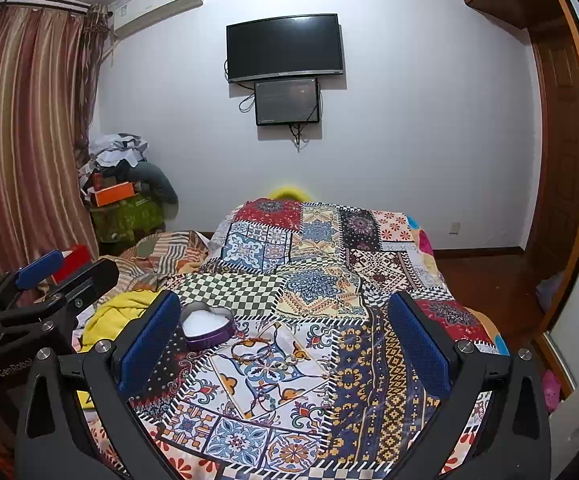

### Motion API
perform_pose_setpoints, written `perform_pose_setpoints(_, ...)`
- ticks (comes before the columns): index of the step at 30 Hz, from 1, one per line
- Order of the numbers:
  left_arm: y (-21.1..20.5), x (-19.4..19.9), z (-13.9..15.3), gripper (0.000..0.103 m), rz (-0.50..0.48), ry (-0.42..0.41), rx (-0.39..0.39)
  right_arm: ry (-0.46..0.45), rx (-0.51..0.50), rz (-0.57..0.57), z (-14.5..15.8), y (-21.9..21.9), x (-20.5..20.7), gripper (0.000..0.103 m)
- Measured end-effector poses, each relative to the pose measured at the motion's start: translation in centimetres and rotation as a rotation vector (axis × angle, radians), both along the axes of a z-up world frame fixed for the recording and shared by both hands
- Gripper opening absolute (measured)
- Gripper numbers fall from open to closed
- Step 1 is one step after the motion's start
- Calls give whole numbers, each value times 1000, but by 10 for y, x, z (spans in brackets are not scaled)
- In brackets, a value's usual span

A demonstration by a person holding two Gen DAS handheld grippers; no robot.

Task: Organize jewelry

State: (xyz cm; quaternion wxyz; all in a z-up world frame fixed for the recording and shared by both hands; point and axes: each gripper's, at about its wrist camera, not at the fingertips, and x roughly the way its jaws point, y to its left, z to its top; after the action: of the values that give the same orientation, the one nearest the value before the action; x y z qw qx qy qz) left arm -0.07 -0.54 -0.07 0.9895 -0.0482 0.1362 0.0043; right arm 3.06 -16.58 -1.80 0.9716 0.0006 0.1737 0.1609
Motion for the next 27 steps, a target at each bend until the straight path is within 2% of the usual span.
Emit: perform_pose_setpoints(27,0,2,1,103,-1,6,6,12,-6,-6,-3,-1,3,103)
